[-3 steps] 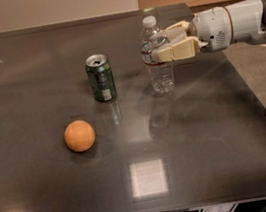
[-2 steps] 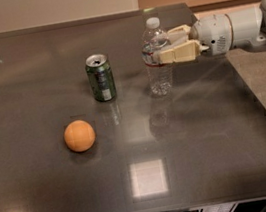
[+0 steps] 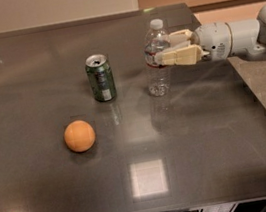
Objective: Place water bottle upright
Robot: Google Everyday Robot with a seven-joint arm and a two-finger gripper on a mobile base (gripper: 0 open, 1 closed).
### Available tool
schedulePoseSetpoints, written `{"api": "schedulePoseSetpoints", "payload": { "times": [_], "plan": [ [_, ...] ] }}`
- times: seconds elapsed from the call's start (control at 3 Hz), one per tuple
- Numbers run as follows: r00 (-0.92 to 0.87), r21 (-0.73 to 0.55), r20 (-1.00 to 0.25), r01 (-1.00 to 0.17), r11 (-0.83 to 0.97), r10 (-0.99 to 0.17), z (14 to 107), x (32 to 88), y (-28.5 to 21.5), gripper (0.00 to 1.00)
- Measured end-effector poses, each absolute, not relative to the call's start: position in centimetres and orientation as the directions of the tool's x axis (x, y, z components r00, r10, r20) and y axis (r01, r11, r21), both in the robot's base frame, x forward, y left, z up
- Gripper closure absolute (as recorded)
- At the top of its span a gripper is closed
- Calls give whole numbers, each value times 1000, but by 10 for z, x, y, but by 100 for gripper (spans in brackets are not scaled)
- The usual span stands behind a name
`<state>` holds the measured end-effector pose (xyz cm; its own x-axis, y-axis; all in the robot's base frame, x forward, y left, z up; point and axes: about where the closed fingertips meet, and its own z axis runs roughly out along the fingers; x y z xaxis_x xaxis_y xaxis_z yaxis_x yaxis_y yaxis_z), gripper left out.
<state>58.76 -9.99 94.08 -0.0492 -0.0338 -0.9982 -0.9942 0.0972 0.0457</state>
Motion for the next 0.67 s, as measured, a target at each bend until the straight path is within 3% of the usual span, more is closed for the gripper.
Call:
{"api": "schedulePoseSetpoints", "payload": {
  "times": [0.33,0.67],
  "plan": [
    [-49,45,-998,-995,93,-34,941,587,-97,0],
    [-49,45,-998,-995,93,-34,941,587,-97,0]
  ]
}}
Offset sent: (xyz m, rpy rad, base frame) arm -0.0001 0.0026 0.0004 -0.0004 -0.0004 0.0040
